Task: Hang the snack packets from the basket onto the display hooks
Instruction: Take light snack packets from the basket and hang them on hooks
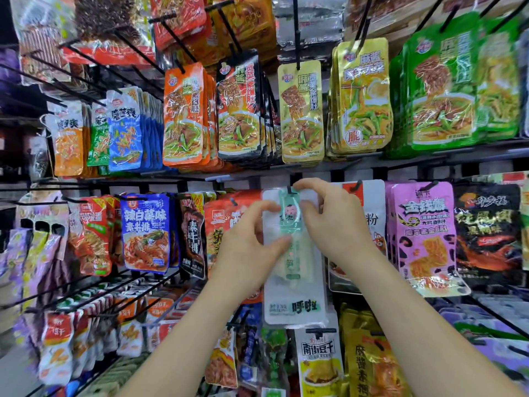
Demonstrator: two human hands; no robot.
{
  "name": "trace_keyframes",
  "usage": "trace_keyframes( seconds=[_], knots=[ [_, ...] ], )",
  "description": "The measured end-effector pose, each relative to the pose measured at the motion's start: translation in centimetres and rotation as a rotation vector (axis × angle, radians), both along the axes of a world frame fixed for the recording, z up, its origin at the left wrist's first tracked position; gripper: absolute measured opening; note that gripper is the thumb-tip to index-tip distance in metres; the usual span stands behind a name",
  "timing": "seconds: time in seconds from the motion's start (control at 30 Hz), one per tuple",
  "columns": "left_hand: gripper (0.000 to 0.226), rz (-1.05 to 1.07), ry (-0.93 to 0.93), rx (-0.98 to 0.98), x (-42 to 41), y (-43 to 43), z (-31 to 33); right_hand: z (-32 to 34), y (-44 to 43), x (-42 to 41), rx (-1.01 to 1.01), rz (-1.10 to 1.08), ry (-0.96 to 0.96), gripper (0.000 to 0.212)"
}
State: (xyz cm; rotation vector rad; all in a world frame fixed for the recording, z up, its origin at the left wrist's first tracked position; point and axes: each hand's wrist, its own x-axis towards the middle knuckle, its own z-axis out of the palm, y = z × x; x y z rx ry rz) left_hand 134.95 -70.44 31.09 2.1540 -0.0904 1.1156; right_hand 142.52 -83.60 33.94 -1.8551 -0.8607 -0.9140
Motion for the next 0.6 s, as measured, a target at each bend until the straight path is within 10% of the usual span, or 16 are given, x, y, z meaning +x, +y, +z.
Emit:
trace_keyframes(
  seconds=[0.6],
  knots=[
    [0.069,0.318,0.184,0.526,1.3,-0.3,-0.2,-2.2,-1.5,-0.2,-0.236,-0.051,0.027,0.053]
  ],
)
